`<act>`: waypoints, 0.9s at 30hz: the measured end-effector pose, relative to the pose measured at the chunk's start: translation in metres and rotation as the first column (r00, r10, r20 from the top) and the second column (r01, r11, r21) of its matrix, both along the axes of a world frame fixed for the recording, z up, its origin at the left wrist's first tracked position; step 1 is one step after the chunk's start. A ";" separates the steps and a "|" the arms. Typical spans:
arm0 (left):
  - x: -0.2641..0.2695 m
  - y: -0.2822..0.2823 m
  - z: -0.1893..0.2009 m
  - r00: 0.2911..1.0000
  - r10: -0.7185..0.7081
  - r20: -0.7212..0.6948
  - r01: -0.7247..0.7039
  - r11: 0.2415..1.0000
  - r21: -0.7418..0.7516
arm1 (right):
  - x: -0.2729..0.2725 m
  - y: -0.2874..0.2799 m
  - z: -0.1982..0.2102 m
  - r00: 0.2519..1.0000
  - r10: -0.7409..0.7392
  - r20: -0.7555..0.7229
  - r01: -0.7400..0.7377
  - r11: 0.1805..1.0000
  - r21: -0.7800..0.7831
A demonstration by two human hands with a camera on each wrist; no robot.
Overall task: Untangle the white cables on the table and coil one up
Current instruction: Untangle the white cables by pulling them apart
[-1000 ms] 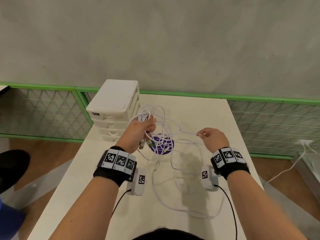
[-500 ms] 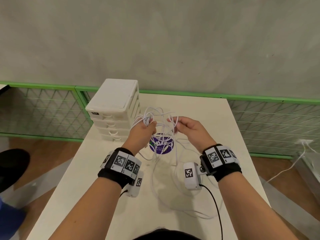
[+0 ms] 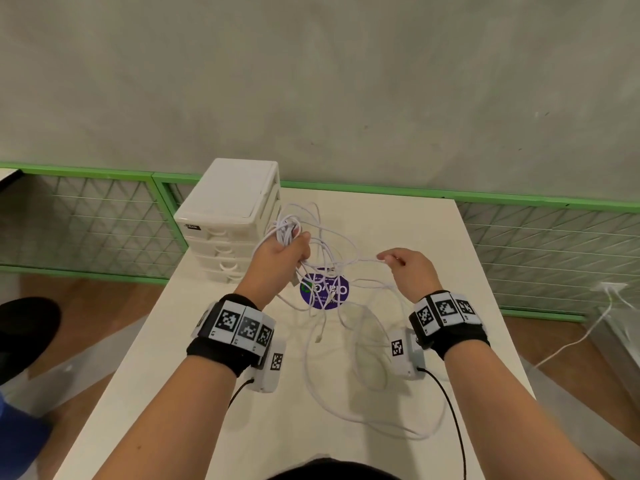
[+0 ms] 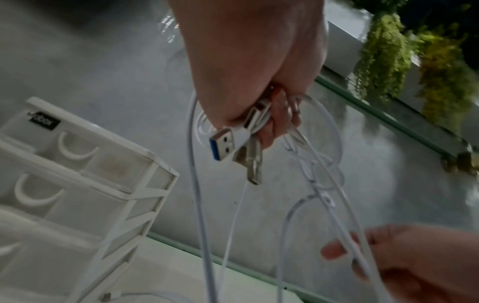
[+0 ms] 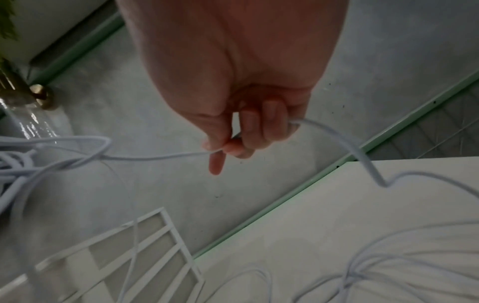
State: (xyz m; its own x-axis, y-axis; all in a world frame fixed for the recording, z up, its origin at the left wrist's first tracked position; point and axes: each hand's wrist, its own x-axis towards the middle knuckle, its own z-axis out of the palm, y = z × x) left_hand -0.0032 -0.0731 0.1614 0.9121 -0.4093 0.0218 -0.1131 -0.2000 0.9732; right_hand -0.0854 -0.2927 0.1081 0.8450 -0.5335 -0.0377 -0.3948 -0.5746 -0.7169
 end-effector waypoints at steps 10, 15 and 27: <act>0.004 -0.003 0.003 0.989 -0.121 -0.081 0.113 0.989 -0.098 | 0.000 0.007 0.015 0.957 0.202 0.209 -0.194 0.979 -0.059; 0.003 -0.002 0.002 0.983 -0.144 -0.118 0.129 0.984 -0.120 | 0.007 0.019 0.020 0.898 0.379 0.225 -0.315 0.909 -0.274; 0.026 0.020 0.006 0.985 -0.028 -0.168 -0.009 0.977 -0.212 | -0.008 -0.020 0.029 0.966 -0.125 0.224 0.140 0.989 -0.050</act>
